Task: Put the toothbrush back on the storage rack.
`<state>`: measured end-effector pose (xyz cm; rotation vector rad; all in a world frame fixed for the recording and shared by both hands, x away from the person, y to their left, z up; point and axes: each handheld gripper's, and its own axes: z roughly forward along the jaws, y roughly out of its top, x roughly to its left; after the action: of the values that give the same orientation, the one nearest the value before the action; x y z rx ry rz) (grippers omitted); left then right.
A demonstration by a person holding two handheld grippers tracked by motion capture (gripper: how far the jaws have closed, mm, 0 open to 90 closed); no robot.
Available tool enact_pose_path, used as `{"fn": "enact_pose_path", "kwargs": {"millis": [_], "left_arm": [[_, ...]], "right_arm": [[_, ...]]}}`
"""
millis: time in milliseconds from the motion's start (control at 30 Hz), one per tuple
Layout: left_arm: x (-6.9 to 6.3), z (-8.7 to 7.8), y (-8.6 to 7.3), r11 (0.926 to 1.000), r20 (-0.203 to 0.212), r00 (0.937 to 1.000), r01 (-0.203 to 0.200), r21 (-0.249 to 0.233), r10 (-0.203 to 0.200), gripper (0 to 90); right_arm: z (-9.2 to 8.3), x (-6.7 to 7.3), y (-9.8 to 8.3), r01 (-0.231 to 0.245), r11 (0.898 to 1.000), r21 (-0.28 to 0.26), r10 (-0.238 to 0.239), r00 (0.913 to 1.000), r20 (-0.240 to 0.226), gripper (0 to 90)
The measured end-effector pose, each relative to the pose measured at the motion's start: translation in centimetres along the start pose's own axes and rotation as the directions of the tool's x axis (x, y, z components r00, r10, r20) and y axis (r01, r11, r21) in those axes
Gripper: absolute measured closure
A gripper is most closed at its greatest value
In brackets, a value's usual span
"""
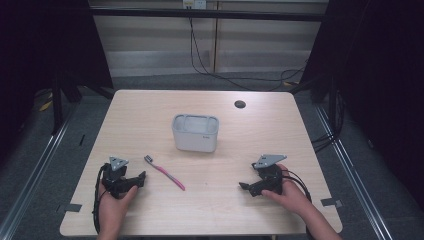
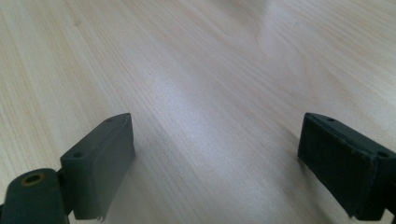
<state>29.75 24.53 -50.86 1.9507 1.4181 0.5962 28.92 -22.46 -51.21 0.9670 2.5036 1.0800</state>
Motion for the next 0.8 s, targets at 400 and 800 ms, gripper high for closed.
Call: {"fn": "enact_pose_path", "kwargs": {"millis": [400,800], "left_arm": [[0.0,-0.2,2.1,0.9816,0.010,0.9910,0.131,0.139,-0.133,23.4],[-1.0,-1.1,5.7,0.9286,0.065,0.9620,0.236,0.286,-0.265,32.6]], "right_arm": [[0.0,0.0,0.0,0.000,1.000,0.000,0.000,1.0000,-0.001,10.3],[0.1,0.0,0.1,0.004,1.000,-0.003,-0.004,1.0000,-0.005,10.3]]}}
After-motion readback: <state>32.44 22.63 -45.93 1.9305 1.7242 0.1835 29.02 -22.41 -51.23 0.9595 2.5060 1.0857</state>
